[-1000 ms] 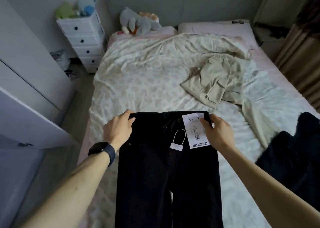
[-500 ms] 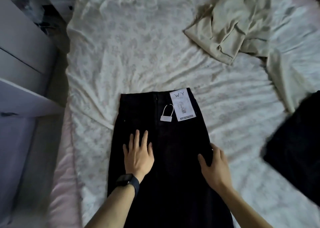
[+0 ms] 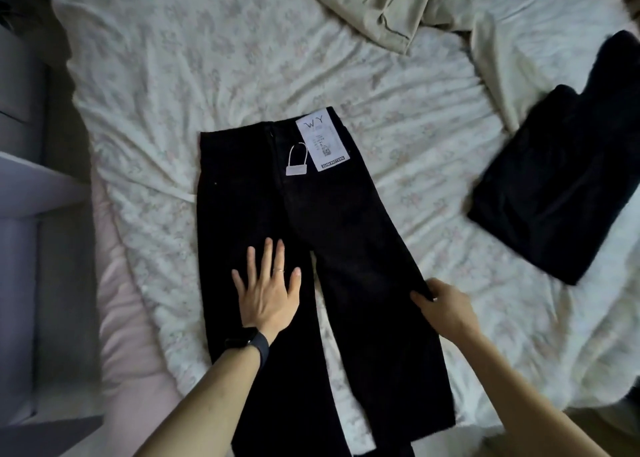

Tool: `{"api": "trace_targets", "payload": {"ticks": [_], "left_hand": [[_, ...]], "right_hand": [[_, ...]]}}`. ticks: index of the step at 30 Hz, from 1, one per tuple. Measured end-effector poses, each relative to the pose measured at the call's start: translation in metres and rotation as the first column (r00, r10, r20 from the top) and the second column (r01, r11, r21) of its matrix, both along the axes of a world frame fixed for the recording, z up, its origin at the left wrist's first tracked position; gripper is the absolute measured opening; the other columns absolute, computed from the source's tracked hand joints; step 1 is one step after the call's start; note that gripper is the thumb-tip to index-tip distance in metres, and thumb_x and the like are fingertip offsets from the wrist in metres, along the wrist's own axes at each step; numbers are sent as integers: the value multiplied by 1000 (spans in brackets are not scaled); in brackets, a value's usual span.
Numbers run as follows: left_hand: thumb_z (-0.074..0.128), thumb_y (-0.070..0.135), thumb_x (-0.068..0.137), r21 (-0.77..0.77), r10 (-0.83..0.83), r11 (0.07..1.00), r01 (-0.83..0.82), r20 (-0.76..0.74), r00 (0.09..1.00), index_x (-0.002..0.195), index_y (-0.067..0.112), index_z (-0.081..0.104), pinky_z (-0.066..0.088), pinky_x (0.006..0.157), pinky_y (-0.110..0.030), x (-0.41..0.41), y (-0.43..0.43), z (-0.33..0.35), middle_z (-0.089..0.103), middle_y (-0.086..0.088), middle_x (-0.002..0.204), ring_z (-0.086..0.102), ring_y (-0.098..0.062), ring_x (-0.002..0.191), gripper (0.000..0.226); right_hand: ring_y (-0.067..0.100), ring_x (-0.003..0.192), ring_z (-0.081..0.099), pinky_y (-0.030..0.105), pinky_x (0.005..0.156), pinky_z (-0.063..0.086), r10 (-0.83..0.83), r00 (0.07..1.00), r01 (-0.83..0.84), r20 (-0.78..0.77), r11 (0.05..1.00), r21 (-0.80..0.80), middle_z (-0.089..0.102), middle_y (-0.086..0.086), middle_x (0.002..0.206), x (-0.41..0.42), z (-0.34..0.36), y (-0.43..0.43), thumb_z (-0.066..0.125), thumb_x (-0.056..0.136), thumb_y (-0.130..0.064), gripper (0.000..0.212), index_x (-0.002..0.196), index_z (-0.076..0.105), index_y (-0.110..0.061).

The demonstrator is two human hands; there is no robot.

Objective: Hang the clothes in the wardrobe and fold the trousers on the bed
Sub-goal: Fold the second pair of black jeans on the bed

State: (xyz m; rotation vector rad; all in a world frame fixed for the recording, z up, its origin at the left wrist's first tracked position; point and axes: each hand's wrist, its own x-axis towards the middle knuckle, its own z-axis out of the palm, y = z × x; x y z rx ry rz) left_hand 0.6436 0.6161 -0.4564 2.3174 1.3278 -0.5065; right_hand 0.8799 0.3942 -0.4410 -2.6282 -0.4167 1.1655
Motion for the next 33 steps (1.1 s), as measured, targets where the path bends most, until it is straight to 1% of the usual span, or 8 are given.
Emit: {"api": "trace_targets", "payload": {"ticks": [4,9,14,17,20,24,28,33], "left_hand": [[13,63,99,-6,34,999,-34,26,999,160,32,3,0,120,-61,7,-3,1,-5,10,168,-12,-23,155,69],[40,49,102,81,117,987,-137,211,970,148,24,45,22,119,-55,13,12,22,37,0,158,30,-23,147,53],[48,42,101,81,270,951,-297,243,931,153,22,37,30,118,-46,20,93,17,25,-9,163,27,-29,148,57],[56,39,99,-54,519,846,-531,314,795,152,15,35,40,110,-45,34,168,5,38,-15,154,41,-34,138,62],[62,33,97,-141,699,692,-708,378,607,135,4,54,48,92,-36,43,224,-8,62,-17,131,60,-36,118,48],[66,30,95,-103,679,667,-738,490,546,111,18,74,46,81,-26,55,257,-8,75,1,108,68,-18,90,22],[67,35,94,11,607,682,-731,548,575,113,28,73,50,91,-29,67,284,11,73,10,113,65,-18,108,21],[70,41,91,31,583,717,-696,521,624,115,32,73,51,91,-30,77,315,9,72,12,116,65,-16,111,26]], "right_hand": [[7,72,57,27,55,42,81,996,-81,-32,997,-3,61,-12,81,-3,1,12,62,89,-42,23,104,50,-29],[4,79,62,21,59,46,-44,992,65,-120,981,180,61,-15,91,-1,21,56,65,90,-46,37,115,46,-27],[16,84,69,32,71,56,-76,986,110,-148,965,237,69,-4,95,40,18,143,61,93,-49,40,116,58,-17],[14,75,70,27,63,54,-60,988,105,-139,935,339,73,-4,86,76,9,217,59,94,-52,43,110,70,-13],[13,68,73,24,56,54,-60,982,127,-177,909,397,76,-4,80,98,-5,280,63,95,-44,34,106,73,-13],[22,81,66,33,74,56,-43,989,-13,139,925,379,69,-1,85,124,-13,332,62,94,-30,23,113,72,-20],[21,71,55,28,68,42,-108,949,-33,296,900,434,65,1,85,145,-9,355,61,92,-30,23,112,71,-24],[32,93,63,33,75,46,-119,934,-43,338,898,437,70,5,95,159,-19,370,62,89,-36,25,110,72,-29]]}}
